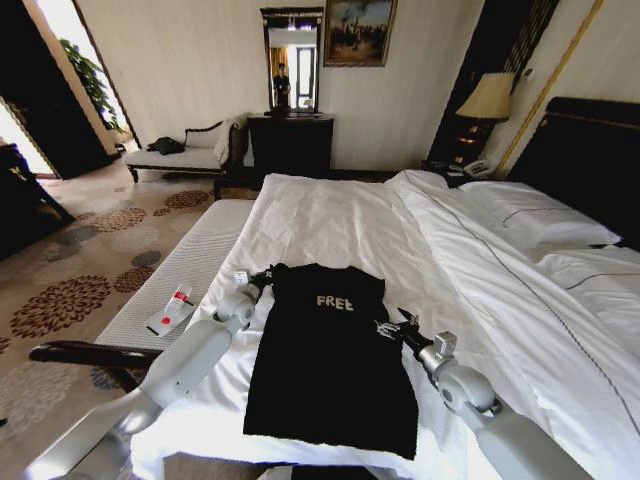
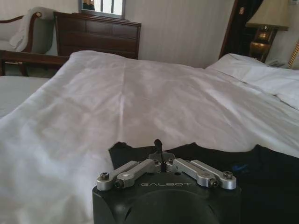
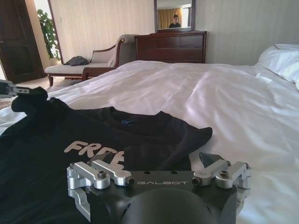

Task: Fold the clothes on the bed.

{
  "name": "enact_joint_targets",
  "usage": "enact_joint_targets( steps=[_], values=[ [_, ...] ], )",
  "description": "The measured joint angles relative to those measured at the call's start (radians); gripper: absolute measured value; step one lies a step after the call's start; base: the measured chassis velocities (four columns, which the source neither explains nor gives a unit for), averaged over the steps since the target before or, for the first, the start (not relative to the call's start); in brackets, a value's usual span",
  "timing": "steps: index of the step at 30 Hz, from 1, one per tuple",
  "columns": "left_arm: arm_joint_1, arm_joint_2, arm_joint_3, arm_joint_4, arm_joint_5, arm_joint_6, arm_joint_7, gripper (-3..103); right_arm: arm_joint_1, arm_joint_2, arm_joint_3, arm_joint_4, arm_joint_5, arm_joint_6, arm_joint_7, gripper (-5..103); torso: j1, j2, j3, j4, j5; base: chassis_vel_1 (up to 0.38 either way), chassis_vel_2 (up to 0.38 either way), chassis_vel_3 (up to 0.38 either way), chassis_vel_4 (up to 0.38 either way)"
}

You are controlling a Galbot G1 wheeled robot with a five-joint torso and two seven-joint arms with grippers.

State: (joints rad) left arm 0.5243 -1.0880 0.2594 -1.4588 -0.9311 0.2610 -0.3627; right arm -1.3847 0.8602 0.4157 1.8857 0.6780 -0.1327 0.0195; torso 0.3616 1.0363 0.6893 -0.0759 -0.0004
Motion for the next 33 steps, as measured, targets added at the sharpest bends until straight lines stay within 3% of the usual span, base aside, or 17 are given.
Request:
enact_joint_targets(
  steps=[3,9,22,33],
  values=[
    [-0.036,-0.047,0.07,0.022,0.0,0.012,-0.017,0,-0.009,-0.001,0.013,0.002,0.002,0.002,-0.002,100,0.0,0.0,0.0,-0.0002,0.0001,0.0,0.0,0.0,0.0],
    [-0.052,-0.07,0.143,0.038,-0.001,0.021,-0.031,0,-0.014,-0.002,0.02,0.001,0.003,0.006,-0.006,100,0.0,0.0,0.0,0.0006,0.0,0.0,0.0,0.0,0.0],
    [-0.055,-0.133,0.191,0.092,-0.006,0.026,-0.041,0,-0.008,-0.008,0.015,0.003,0.009,0.007,-0.007,100,0.0,0.0,0.0,0.0002,-0.0001,0.0,0.0,0.0,0.0],
    [-0.044,-0.119,0.217,0.073,-0.016,0.043,-0.05,-1,0.002,-0.014,0.015,0.007,0.021,0.007,-0.006,100,0.0,0.0,0.0,0.0003,-0.0002,0.0,0.0,0.0,0.0]
  ],
)
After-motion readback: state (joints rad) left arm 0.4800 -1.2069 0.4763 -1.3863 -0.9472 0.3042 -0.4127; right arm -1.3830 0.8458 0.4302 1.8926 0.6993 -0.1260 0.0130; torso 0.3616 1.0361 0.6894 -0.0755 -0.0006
